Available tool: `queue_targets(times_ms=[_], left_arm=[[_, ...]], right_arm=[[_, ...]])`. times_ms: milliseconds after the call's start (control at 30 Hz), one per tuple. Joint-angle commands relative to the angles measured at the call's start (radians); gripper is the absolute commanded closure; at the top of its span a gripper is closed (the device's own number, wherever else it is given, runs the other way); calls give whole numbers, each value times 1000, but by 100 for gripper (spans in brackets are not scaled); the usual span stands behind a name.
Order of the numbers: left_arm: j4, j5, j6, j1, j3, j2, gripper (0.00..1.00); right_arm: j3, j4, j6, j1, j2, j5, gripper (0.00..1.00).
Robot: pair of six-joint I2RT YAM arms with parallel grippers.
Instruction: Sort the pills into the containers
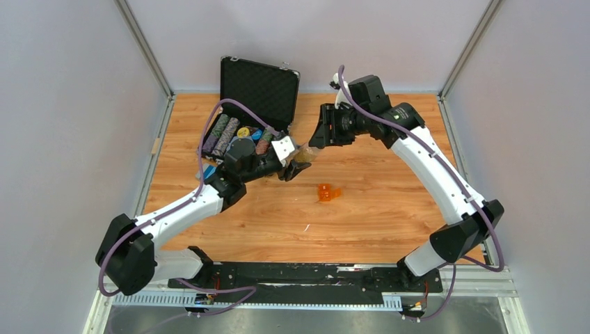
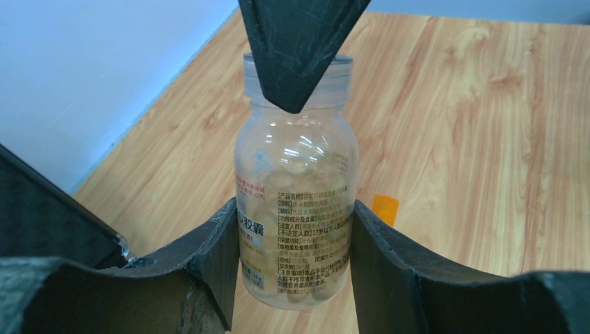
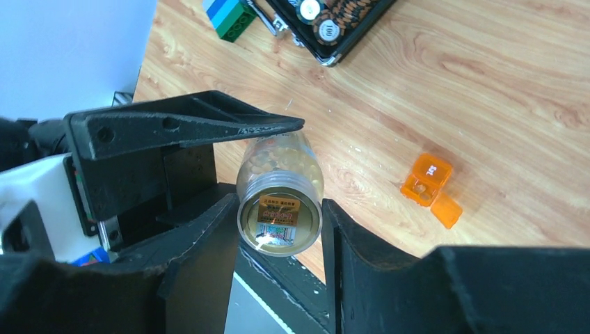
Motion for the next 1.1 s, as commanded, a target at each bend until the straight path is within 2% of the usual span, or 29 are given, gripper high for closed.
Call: queue_targets(times_ms=[0,200,400,533,733,867,1067], left_arm=[[48,9,66,-10,72,-7,100],[73,1,71,-10,69,-2,100],[113,1,45,-10,46,-6,100],[140,-1,39,-10,31,-10,100],[141,-8,43,-10,26,-11,100],[136,-8,49,-10,26,-7,100],[110,-10,48,-10,25,-10,100]], right_arm=[[88,-98,143,24,74,124,56],[101,-98,305,25,95,131,54],[80,-32,400,18,87,14,50],[83,-16,413,12,94,-67,50],[88,-21,395,7,90,-68,47],[91,-19,366,7,86,-37,37],[104,14,298,-6,40,12,7]])
